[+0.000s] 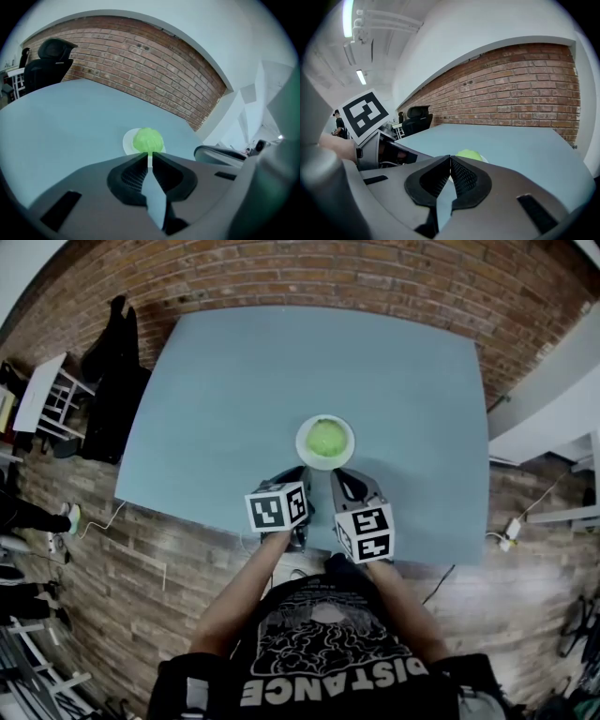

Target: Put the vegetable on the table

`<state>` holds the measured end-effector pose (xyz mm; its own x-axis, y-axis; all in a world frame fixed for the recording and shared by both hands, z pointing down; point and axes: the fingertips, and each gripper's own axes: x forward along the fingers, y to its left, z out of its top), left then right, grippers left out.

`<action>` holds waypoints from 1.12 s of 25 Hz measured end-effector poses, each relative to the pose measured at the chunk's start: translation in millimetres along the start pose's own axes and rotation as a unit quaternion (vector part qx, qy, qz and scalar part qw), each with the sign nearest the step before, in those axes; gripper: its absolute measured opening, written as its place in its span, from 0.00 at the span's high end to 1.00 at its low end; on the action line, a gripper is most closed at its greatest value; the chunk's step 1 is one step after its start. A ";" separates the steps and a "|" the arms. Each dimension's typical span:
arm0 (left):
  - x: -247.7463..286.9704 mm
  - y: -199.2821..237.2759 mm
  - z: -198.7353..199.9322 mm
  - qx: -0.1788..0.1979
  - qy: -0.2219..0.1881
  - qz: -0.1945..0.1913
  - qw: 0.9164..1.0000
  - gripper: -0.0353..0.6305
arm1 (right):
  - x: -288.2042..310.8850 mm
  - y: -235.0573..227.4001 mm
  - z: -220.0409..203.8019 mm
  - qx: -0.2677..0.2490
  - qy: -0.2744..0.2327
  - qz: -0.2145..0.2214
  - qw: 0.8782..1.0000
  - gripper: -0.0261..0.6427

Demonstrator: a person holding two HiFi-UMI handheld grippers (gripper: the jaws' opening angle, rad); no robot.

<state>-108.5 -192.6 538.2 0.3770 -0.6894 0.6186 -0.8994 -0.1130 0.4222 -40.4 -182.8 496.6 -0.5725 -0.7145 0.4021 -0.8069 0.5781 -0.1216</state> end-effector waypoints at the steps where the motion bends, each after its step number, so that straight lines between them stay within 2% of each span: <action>1: -4.0 -2.7 1.3 0.005 -0.007 -0.008 1.000 0.90 | -1.3 3.1 0.5 -0.002 -0.001 -0.002 1.000 0.95; 5: -24.3 -16.5 5.2 0.036 -0.043 -0.030 0.998 0.91 | -9.3 14.8 4.6 -0.003 -0.006 -0.008 1.000 0.95; 12: -50.9 -38.7 3.6 0.066 -0.074 -0.067 0.993 0.95 | -25.2 30.9 15.7 0.000 -0.021 -0.017 1.000 0.95; 16: -66.7 -50.1 3.4 0.098 -0.096 -0.080 0.987 0.95 | -35.7 39.3 19.1 0.002 -0.030 -0.023 0.999 0.95; 28: -108.0 -69.6 -1.3 0.139 -0.135 -0.103 0.976 0.95 | -67.1 65.4 24.8 -0.001 -0.059 -0.024 0.998 0.95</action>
<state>-86.4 -109.3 442.8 0.5178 -0.7908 0.3265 -0.8502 -0.4331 0.2993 -58.4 -106.9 439.2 -0.5471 -0.7824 0.2975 -0.8331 0.5435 -0.1027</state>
